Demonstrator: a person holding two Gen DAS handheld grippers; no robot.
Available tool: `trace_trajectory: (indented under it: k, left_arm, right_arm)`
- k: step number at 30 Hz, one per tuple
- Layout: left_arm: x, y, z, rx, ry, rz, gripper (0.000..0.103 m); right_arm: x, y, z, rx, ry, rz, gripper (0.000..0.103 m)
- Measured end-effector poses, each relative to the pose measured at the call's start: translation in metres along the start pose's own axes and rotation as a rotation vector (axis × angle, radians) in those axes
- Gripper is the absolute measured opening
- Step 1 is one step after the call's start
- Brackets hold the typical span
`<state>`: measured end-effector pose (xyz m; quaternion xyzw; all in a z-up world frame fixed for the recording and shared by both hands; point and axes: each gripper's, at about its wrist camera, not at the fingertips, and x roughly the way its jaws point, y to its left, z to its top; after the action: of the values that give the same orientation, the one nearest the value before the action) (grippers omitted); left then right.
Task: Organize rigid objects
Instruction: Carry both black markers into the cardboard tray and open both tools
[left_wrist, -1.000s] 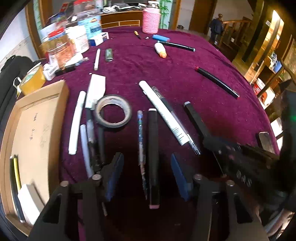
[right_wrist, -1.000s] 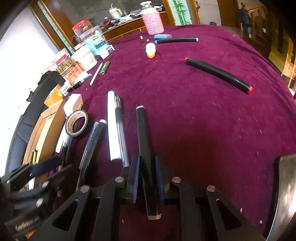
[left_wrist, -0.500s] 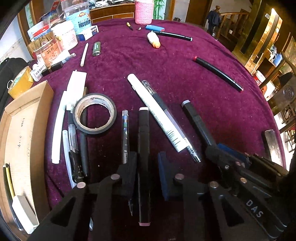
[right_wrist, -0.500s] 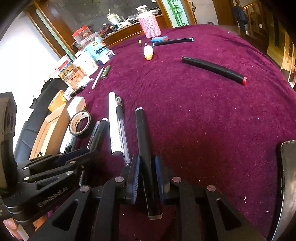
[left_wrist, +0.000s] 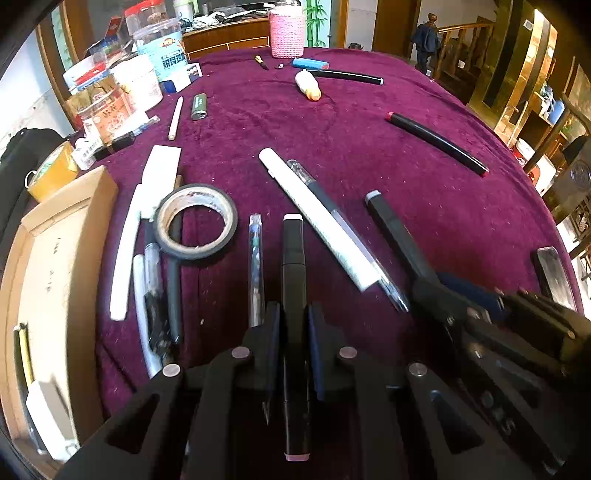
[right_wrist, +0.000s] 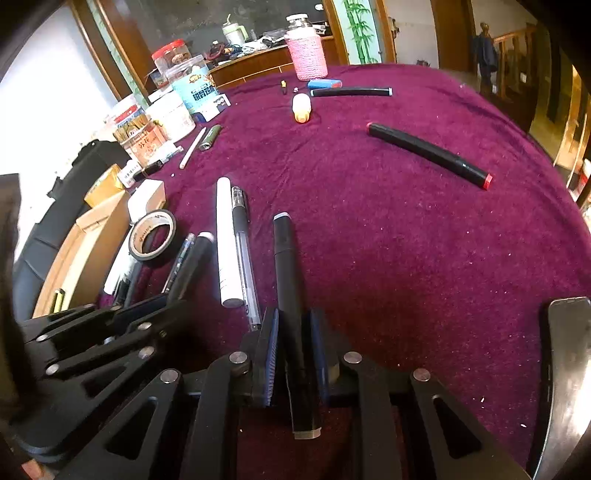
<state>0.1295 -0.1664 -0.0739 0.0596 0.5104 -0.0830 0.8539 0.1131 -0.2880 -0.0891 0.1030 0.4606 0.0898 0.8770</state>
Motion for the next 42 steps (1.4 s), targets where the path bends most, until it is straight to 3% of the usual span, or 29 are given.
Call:
trace_trajectory:
  k: [9, 15, 20, 25, 34, 42]
  left_arm:
    - [-0.04, 0.012, -0.027, -0.028, -0.038, -0.041, 0.014]
    - [-0.066, 0.03, -0.041, -0.06, -0.067, -0.06, 0.014]
    - [-0.085, 0.06, -0.052, -0.129, -0.069, -0.125, 0.014]
    - [-0.111, 0.103, -0.059, -0.207, -0.09, -0.142, 0.014]
    - [-0.141, 0.164, -0.063, -0.309, -0.162, -0.013, 0.014]
    - [-0.138, 0.193, -0.065, -0.348, -0.164, 0.032, 0.014]
  right_arm:
    - [-0.008, 0.007, -0.012, 0.017, 0.008, -0.014, 0.016]
    - [-0.023, 0.016, -0.022, 0.067, 0.005, 0.057, 0.016]
    - [-0.045, 0.044, -0.025, 0.036, -0.042, 0.115, 0.016]
    - [-0.057, 0.082, -0.024, -0.015, -0.049, 0.219, 0.016]
    - [-0.046, 0.153, -0.017, -0.131, -0.008, 0.328, 0.017]
    - [-0.026, 0.196, -0.015, -0.198, 0.033, 0.359, 0.017]
